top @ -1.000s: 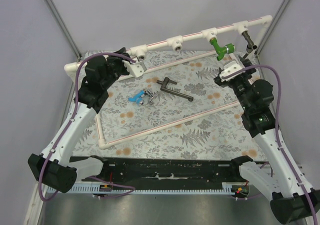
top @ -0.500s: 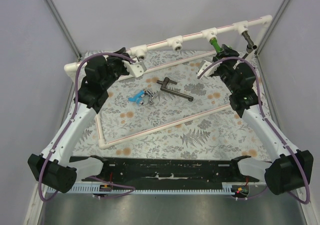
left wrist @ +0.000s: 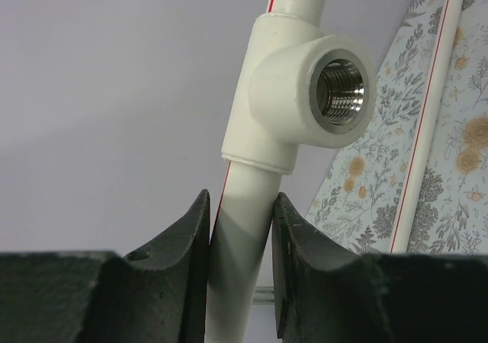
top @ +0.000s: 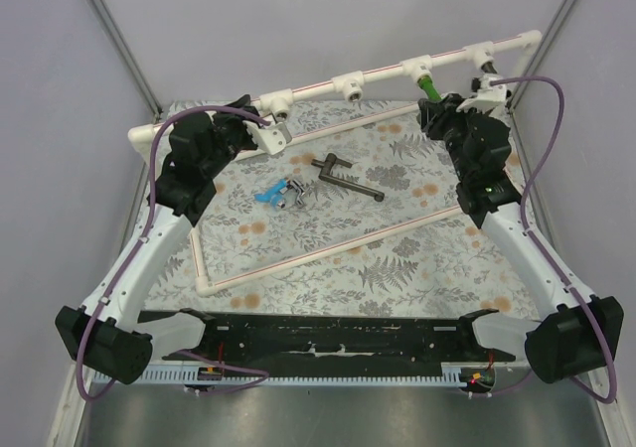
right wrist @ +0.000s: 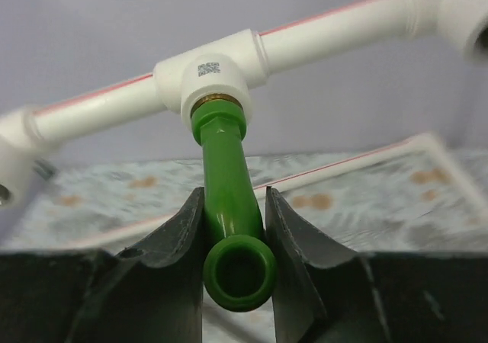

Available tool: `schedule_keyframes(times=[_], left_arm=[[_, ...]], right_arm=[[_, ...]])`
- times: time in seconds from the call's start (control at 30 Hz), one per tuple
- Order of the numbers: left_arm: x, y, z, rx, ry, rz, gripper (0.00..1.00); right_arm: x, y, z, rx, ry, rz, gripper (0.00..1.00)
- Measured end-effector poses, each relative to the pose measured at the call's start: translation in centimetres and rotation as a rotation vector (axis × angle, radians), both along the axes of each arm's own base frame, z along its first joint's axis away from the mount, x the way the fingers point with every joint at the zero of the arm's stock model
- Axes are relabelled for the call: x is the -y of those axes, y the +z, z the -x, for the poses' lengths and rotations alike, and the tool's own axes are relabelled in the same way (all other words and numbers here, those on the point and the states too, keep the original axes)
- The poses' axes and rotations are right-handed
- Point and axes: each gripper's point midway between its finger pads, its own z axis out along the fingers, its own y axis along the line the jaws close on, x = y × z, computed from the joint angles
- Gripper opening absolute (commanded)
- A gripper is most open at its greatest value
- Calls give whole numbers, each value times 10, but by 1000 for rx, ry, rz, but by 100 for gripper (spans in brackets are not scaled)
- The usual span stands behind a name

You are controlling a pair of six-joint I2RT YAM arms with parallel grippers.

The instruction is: Install the water faucets

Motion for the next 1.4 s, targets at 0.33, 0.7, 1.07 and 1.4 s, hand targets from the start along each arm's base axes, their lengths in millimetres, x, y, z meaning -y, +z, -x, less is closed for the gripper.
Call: schedule_keyframes(times=[0.33,0.7,1.07,1.4], left_arm=[[-1,1,-1,8,8,3,2],[0,0,1,4,0,8,2],[0,0,1,5,0,9,2],[1,0,1,5,-1,9,2]], right_arm=[[-25,9,-3,-254,43,-1452,30],[17,0,11,-145,-107,-1406,78],[47,47,72,74,-123,-368,81],[24,42,78,165,113,776,80]])
